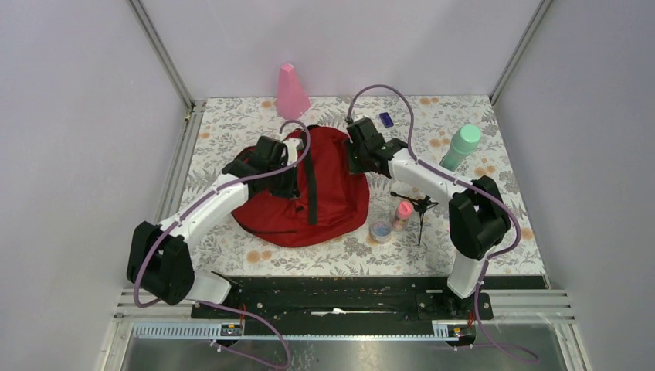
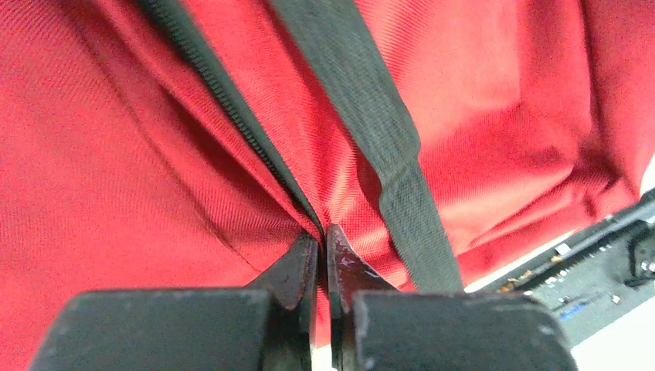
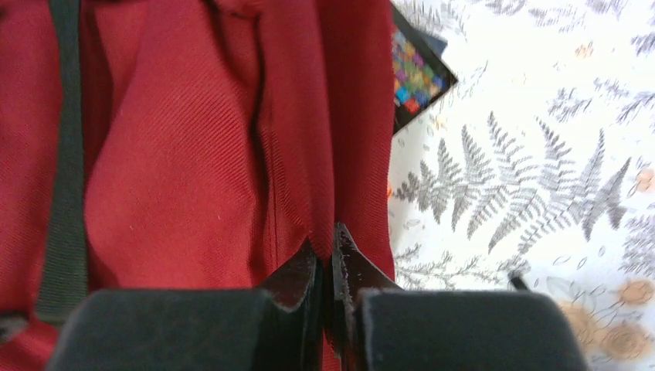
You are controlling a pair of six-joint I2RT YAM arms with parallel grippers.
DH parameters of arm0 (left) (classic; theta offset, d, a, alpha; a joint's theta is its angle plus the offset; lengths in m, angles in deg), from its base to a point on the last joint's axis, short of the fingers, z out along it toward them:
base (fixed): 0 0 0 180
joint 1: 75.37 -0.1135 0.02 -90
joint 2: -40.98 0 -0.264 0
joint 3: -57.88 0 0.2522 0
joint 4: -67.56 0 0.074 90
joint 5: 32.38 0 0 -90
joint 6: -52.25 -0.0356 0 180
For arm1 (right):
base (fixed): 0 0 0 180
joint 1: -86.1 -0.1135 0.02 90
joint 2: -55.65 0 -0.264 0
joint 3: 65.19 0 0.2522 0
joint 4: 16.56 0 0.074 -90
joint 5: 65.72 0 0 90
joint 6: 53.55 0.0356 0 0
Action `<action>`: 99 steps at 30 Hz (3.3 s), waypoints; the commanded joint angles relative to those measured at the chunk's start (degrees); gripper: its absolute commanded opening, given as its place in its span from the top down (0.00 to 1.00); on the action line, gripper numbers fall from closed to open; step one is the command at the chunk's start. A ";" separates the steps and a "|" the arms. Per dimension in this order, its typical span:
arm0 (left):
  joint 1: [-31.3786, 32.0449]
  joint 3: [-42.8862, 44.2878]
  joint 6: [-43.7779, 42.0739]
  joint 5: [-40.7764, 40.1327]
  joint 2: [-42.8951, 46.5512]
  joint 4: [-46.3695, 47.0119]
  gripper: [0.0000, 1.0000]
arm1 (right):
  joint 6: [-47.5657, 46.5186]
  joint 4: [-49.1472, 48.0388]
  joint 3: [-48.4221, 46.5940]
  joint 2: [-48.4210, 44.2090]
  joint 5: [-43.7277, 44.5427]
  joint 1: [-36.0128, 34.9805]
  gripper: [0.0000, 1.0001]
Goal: Pack the student bag
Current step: Adjust the student bag at the center of the board.
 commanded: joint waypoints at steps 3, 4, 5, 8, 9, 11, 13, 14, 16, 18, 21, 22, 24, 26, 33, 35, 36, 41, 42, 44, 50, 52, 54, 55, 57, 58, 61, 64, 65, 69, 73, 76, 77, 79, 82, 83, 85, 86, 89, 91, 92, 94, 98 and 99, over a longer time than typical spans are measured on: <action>4.91 -5.48 8.85 8.33 4.70 9.41 1.00 | -6.79 -2.13 -7.71 2.55 1.27 -0.47 1.00; 5.53 -5.93 9.48 8.26 4.92 10.08 1.00 | -7.06 -2.14 -8.48 3.24 1.27 -0.47 1.00; 6.07 -6.35 10.01 8.31 5.06 10.71 1.00 | -7.19 -2.14 -9.39 4.02 0.94 -0.49 0.98; 6.91 -6.24 11.23 9.37 4.98 12.14 1.00 | -7.11 -2.09 -12.58 6.18 -1.08 -0.47 0.92; 7.07 -5.92 11.50 10.04 4.98 12.43 1.00 | -6.91 -2.09 -13.72 6.81 -1.62 -0.48 0.91; 7.13 -4.67 11.35 10.32 5.28 12.09 1.00 | -6.74 -2.09 -16.05 7.66 -3.21 -0.49 0.81; 7.13 -2.82 9.80 8.14 5.98 9.98 0.73 | -6.81 -1.91 -17.55 7.52 -4.40 -0.41 0.56; 7.13 -1.64 8.59 5.89 6.32 8.31 0.60 | -6.77 -1.66 -18.02 7.13 -4.75 -0.48 0.40; 7.01 0.77 5.57 0.33 7.05 4.15 0.30 | -6.71 -1.55 -17.82 5.47 -4.72 -0.58 0.19; 6.13 2.22 2.78 -4.27 8.13 0.60 0.16 | -6.55 -1.51 -16.47 3.27 -4.16 -0.61 0.09; 2.13 1.97 0.97 -6.47 10.20 -1.34 0.07 | -6.16 -1.19 -13.66 0.07 -2.81 -1.01 0.05; -0.07 1.60 1.13 -6.23 10.82 -1.70 0.05 | -5.89 -0.48 -13.03 -0.77 -2.35 -1.22 0.05; -4.52 0.83 1.79 -6.46 11.98 -2.49 0.04 | -5.08 1.46 -11.70 -2.44 -0.62 -2.14 0.05; -9.78 -0.47 2.68 -8.23 12.80 -3.16 0.02 | -4.56 2.74 -9.37 -4.93 1.39 -3.83 0.04; -24.75 -7.36 3.84 -8.68 14.99 -0.99 0.01 | 3.01 3.28 3.23 -12.78 3.63 -9.64 0.04; -27.38 -8.28 4.28 -8.35 14.88 -0.09 0.01 | 5.94 3.10 6.86 -15.29 4.56 -11.07 0.04; -28.35 -8.74 4.62 -7.72 14.70 0.58 0.01 | 7.52 2.59 8.60 -16.52 4.85 -11.63 0.04; -31.00 -9.95 5.01 -4.29 11.83 1.24 0.01 | 14.28 0.08 16.78 -21.48 8.84 -13.57 0.04; -31.09 -9.93 4.95 -4.38 11.40 1.08 0.01 | 15.29 0.17 17.79 -22.13 9.85 -13.85 0.04; -31.27 -10.03 4.84 -4.64 11.15 1.02 0.01 | 18.01 0.92 19.52 -24.08 12.28 -14.31 0.04; -31.34 -10.46 4.72 -3.62 10.00 1.28 0.03 | 24.77 0.00 25.69 -28.15 15.20 -14.90 0.06; -31.36 -10.43 4.73 -2.56 9.23 1.27 0.07 | 25.53 -1.21 26.97 -28.16 14.87 -14.90 0.07; -31.36 -10.41 4.65 -1.96 8.46 1.09 0.12 | 25.95 -1.58 27.28 -27.58 14.53 -14.95 0.08; -31.36 -10.43 4.57 -2.00 8.18 0.95 0.15 | 26.15 -1.65 27.28 -27.24 14.38 -14.96 0.09; -31.27 -10.54 4.38 -2.22 7.85 0.65 0.20 | 26.46 -2.15 27.45 -26.02 14.23 -15.04 0.10; -31.33 -10.68 4.38 -2.19 7.73 0.62 0.22 | 26.48 -2.66 27.70 -25.47 14.05 -15.00 0.11; -31.27 -10.99 4.30 -1.69 7.46 0.71 0.29 | 26.39 -5.04 28.20 -23.89 13.48 -14.99 0.15; -31.28 -11.07 4.21 -1.11 6.86 0.63 0.34 | 25.95 -7.30 27.80 -21.69 13.43 -15.04 0.20; -31.25 -11.13 4.21 -0.77 6.72 0.62 0.37 | 25.81 -7.61 27.42 -20.81 13.57 -14.96 0.22; -31.23 -11.43 4.20 -0.36 6.39 0.62 0.47 | 25.12 -8.17 26.31 -18.23 14.69 -15.01 0.27; -30.86 -11.59 4.07 0.00 6.14 0.62 0.58 | 23.68 -8.44 25.49 -16.33 16.38 -15.04 0.28; -30.38 -11.75 3.94 0.29 6.12 0.55 0.69 | 22.29 -10.23 24.80 -15.28 16.58 -14.99 0.28; -30.21 -11.79 3.94 0.29 6.08 0.53 0.73 | 21.78 -11.02 24.59 -14.59 16.79 -14.99 0.28; -29.63 -11.87 3.94 0.25 6.06 0.39 0.83 | 20.23 -12.01 23.43 -12.72 17.47 -14.99 0.29; -28.90 -12.05 4.36 0.55 6.49 0.27 0.99 | 16.94 -12.73 20.78 -9.04 21.41 -14.96 0.46; -28.56 -12.06 4.53 0.21 6.75 0.27 1.00 | 15.74 -13.57 19.92 -7.90 22.73 -14.98 0.52; -28.18 -12.21 5.13 -0.03 7.98 0.46 1.00 | 12.57 -15.77 18.03 -5.80 25.11 -14.90 0.67; -28.12 -12.42 5.56 0.24 8.67 0.52 1.00 | 11.29 -16.58 16.67 -4.84 26.01 -14.78 0.74; -27.64 -14.00 7.38 1.66 11.42 0.46 1.00 | 7.99 -16.75 11.89 -2.17 26.87 -14.10 0.92; -26.77 -15.57 8.64 1.65 14.39 0.36 1.00 | 5.97 -17.77 9.40 -0.95 26.65 -13.18 1.00; -26.20 -16.45 9.31 1.97 15.91 0.42 1.00 | 4.82 -18.41 8.32 -0.51 26.14 -12.67 1.00; -25.00 -17.98 10.21 3.09 18.74 0.53 1.00 | 2.92 -19.25 6.18 0.58 24.67 -11.36 1.00; -20.98 -19.39 8.86 5.50 23.38 0.43 1.00 | -0.99 -21.78 0.75 3.16 18.92 -7.40 1.00; -19.62 -19.70 8.42 6.75 24.48 0.89 1.00 | -2.07 -22.07 -0.78 3.86 17.12 -6.51 1.00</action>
